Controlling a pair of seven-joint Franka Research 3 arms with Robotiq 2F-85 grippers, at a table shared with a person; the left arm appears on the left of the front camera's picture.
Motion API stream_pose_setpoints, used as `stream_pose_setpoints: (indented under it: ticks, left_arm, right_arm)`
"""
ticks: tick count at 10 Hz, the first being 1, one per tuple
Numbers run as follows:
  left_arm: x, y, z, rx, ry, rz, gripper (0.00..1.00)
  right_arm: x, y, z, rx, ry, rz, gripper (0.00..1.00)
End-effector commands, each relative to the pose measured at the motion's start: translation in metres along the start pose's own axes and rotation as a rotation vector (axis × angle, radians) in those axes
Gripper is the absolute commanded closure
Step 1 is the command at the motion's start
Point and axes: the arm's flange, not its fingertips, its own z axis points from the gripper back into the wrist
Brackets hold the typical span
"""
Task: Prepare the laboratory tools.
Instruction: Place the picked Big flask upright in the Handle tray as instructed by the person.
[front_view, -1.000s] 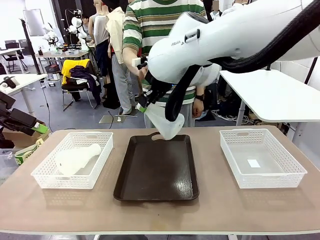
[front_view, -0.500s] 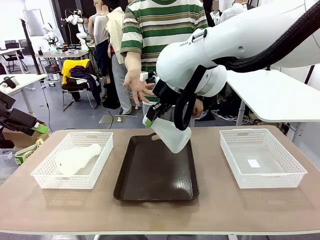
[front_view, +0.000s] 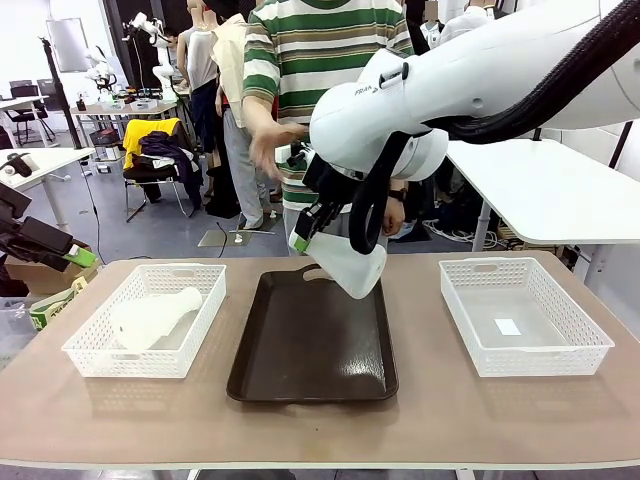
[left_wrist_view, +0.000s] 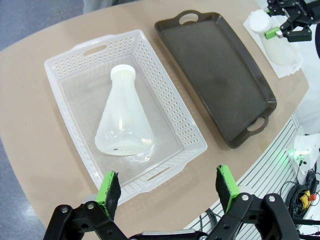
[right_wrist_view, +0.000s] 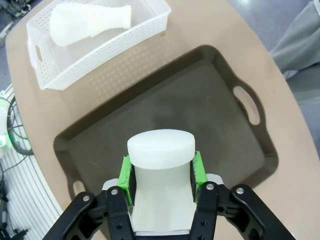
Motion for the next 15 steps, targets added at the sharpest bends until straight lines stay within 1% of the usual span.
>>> stream_pose_setpoints:
  ticks: [1, 2, 3, 15]
  left_arm:
    - [0.0000, 0.0030, 0.0000, -0.025, -0.016, -0.017, 0.00]
    - [0.0000, 0.0030, 0.0000, -0.025, -0.016, -0.017, 0.00]
    - [0.0000, 0.0030, 0.0000, -0.025, -0.016, -0.017, 0.00]
    - [0.0000, 0.0030, 0.0000, -0.025, -0.016, -0.017, 0.00]
  right_arm:
    - [0.0086, -0.0008, -0.0022, -0.004, 0.018, -0.018, 1.00]
    - [0.0091, -0.0005, -0.0021, -0.003, 0.019, -0.025, 1.00]
    - [0.0019, 0.0003, -0.0020, 0.004, 0.000, -0.002, 1.00]
    - [0.0019, 0.0003, -0.0020, 0.004, 0.000, -0.002, 1.00]
